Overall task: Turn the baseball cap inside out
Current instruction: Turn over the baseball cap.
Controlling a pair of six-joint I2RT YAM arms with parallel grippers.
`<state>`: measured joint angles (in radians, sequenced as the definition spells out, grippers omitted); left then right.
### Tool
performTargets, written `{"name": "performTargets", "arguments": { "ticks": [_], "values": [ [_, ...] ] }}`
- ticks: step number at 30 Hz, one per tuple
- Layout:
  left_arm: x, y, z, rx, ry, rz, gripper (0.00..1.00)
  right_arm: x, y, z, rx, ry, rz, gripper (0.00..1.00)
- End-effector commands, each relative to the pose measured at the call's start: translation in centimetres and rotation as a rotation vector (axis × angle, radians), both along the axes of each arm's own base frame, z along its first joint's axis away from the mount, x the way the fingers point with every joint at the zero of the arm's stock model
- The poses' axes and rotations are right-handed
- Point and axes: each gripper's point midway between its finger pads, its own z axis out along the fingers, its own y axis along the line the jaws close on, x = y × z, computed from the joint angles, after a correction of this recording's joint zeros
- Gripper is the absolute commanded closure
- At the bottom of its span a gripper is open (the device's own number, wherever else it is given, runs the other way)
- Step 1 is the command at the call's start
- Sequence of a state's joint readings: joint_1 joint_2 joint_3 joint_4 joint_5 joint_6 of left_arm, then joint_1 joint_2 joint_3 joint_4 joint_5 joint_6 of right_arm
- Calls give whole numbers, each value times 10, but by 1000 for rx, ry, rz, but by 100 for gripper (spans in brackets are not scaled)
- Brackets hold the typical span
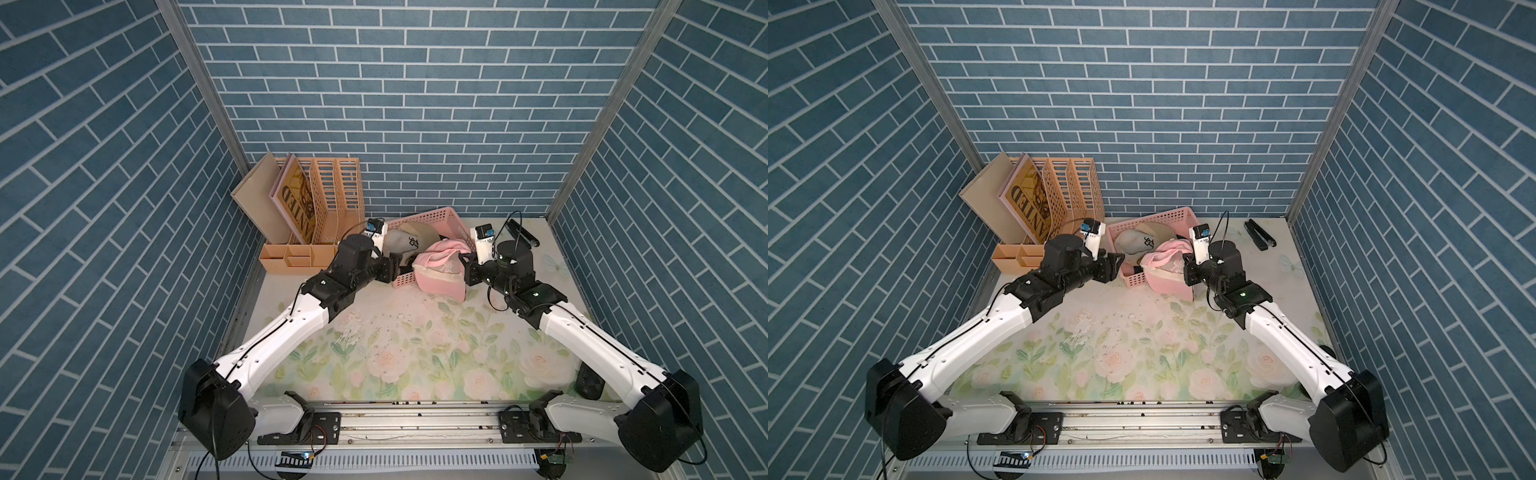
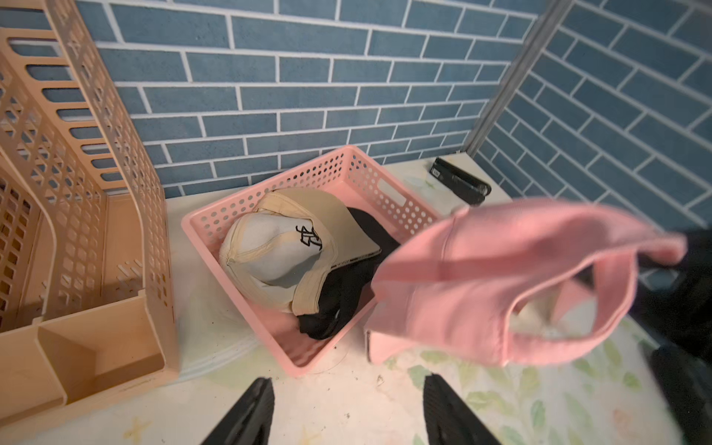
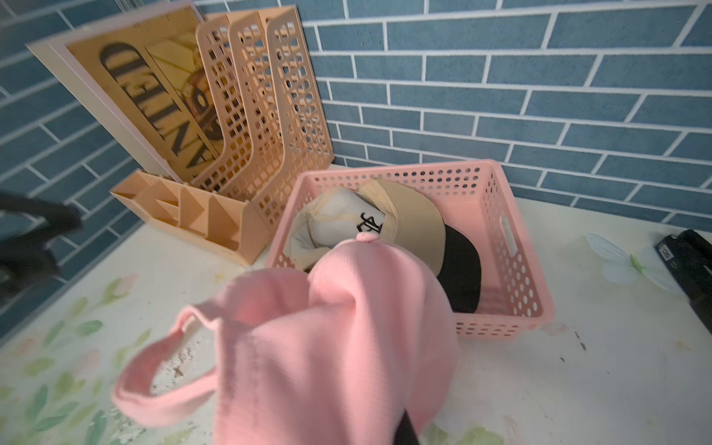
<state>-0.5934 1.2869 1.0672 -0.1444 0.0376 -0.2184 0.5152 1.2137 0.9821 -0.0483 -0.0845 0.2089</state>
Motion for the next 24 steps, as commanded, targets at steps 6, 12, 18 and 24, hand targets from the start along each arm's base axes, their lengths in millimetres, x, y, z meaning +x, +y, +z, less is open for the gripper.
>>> {"name": "performTargets", "arguments": {
  "ticks": [6,12,18,24],
  "values": [
    [-7,-22,-4,-63,-190,-145,21,-12,2,53,217,26,76,100],
    [-6,-41,-14,-100,-227,-201,16,-22,6,74,307,11,114,100],
    [1,-47,-21,-65,-234,-221,15,-34,8,100,396,-25,173,100],
    [8,-42,-26,-37,-251,-189,15,-42,9,114,449,-35,228,100]
  ]
}}
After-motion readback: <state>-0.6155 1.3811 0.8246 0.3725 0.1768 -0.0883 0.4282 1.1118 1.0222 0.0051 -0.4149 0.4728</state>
